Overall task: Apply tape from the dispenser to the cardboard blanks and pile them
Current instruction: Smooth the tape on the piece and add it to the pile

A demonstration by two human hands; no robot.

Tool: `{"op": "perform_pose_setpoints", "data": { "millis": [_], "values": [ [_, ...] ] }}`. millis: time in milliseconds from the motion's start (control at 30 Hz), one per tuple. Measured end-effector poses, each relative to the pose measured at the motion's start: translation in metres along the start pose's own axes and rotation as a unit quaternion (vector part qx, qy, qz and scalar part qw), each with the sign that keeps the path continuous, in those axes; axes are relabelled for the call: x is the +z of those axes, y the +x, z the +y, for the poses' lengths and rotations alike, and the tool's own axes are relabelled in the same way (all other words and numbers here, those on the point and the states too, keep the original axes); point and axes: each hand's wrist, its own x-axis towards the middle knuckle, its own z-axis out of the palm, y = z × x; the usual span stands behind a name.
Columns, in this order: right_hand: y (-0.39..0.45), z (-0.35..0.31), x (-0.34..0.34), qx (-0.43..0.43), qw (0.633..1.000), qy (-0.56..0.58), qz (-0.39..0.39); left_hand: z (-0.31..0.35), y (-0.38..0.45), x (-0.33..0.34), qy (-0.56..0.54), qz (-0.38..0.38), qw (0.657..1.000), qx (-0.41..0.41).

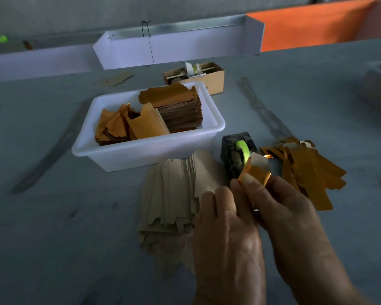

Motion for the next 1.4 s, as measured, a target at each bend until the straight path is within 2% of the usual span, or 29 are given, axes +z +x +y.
{"op": "perform_pose_setpoints", "data": {
  "millis": [67,133,167,200,267,300,333,433,500,600,633,767,900,1033,1267,1400],
  "values": [
    [0.002,0.001,-0.001,-0.006,1.000,-0.023,0.005,0.000,-0.006,0.003,0.021,0.003,1.000,0.008],
    [0.005,0.001,-0.004,-0.004,1.000,-0.013,0.002,-0.003,-0.003,-0.003,-0.076,-0.007,0.997,-0.014],
    [0.007,0.000,-0.005,0.002,1.000,-0.002,-0.008,-0.006,0.000,-0.005,-0.143,0.004,0.988,-0.060],
    [0.008,-0.002,-0.006,0.005,1.000,0.003,-0.018,-0.011,0.004,-0.008,-0.228,-0.011,0.966,-0.125],
    [0.011,-0.004,-0.008,0.000,0.999,-0.001,-0.036,-0.022,0.008,-0.014,-0.395,-0.094,0.885,-0.227],
    [0.012,-0.004,-0.009,-0.006,0.999,-0.004,-0.047,-0.025,0.010,-0.018,-0.447,-0.135,0.850,-0.244],
    [0.013,-0.005,-0.009,-0.011,0.998,-0.011,-0.057,-0.028,0.012,-0.021,-0.475,-0.161,0.829,-0.246],
    [0.017,-0.006,-0.014,-0.042,0.996,-0.055,-0.063,-0.029,0.016,-0.023,-0.528,-0.135,0.794,-0.269],
    [0.023,-0.007,-0.024,-0.086,0.993,-0.079,-0.016,-0.031,0.018,-0.021,-0.562,-0.100,0.764,-0.302],
    [0.036,-0.007,-0.050,-0.093,0.985,-0.110,0.098,-0.037,0.019,-0.018,-0.560,-0.073,0.761,-0.319],
    [0.039,-0.005,-0.058,-0.079,0.982,-0.129,0.112,-0.038,0.020,-0.018,-0.558,-0.069,0.762,-0.322],
    [0.045,0.004,-0.067,-0.025,0.983,-0.178,0.047,-0.031,0.020,-0.014,-0.553,-0.064,0.761,-0.334],
    [0.047,0.014,-0.055,-0.005,0.981,-0.196,0.000,-0.024,0.023,-0.007,-0.544,-0.090,0.767,-0.329],
    [0.051,0.017,-0.045,0.002,0.977,-0.212,-0.008,-0.022,0.029,-0.002,-0.531,-0.112,0.777,-0.319],
    [0.052,0.014,-0.038,0.010,0.978,-0.208,-0.020,-0.012,0.032,0.005,-0.589,-0.117,0.726,-0.336],
    [0.051,0.014,-0.032,-0.010,0.980,-0.201,0.002,-0.007,0.030,0.009,-0.588,-0.113,0.731,-0.327]
  ]
}}
